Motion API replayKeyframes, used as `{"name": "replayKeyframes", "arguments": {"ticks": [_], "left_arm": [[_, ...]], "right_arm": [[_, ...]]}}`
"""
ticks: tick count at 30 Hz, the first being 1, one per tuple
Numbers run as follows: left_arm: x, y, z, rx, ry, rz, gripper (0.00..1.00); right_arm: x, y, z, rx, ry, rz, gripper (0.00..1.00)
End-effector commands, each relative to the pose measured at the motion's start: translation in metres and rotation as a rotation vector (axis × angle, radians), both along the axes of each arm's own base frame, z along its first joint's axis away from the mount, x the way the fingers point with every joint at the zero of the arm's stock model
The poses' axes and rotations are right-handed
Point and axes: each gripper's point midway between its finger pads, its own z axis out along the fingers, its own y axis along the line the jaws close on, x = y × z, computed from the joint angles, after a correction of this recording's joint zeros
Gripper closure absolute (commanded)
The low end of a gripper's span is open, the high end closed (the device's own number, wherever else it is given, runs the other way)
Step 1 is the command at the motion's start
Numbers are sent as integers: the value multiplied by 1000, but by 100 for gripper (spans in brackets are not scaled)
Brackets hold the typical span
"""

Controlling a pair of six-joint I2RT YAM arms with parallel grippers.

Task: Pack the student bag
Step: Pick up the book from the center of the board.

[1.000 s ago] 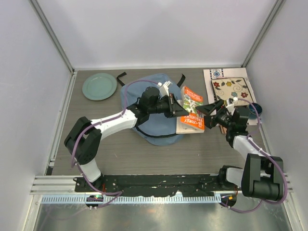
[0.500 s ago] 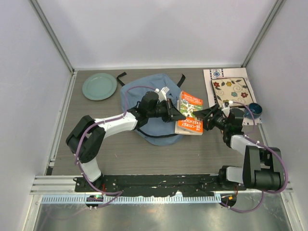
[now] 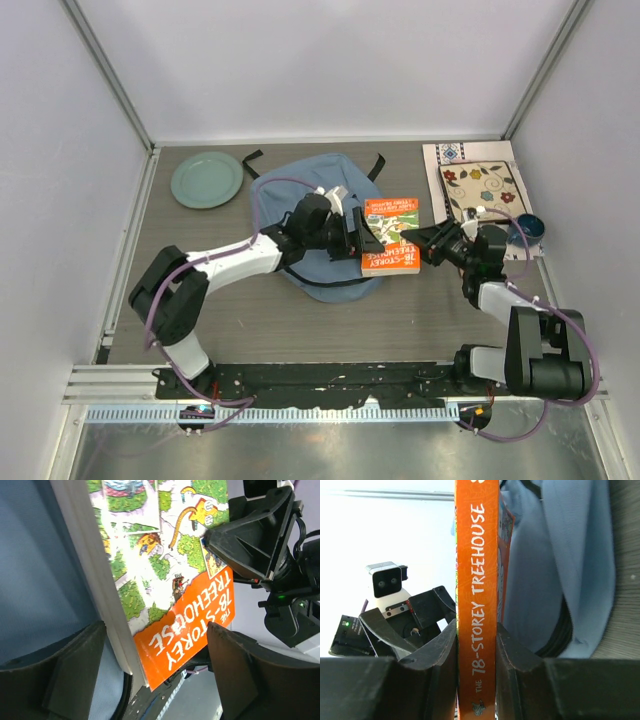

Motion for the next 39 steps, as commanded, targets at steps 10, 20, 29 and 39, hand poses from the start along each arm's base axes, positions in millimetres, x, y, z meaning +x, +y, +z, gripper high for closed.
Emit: {"name": "replayKeyframes", "arguments": {"ticks": [10,20,29,39], "left_arm": [[40,20,114,-109,-290,125,0],[53,27,158,-311,-342,117,0],[55,23,165,-380,-329,96,0],[55,20,167,-432,-299,84,7]], "right_arm": [[-22,17,138,222,-415,152,99],[-45,20,183,384,-514,258,99],[-60,25,205,362,-587,317,99],[-67,30,211,343,-624,347,99]]}}
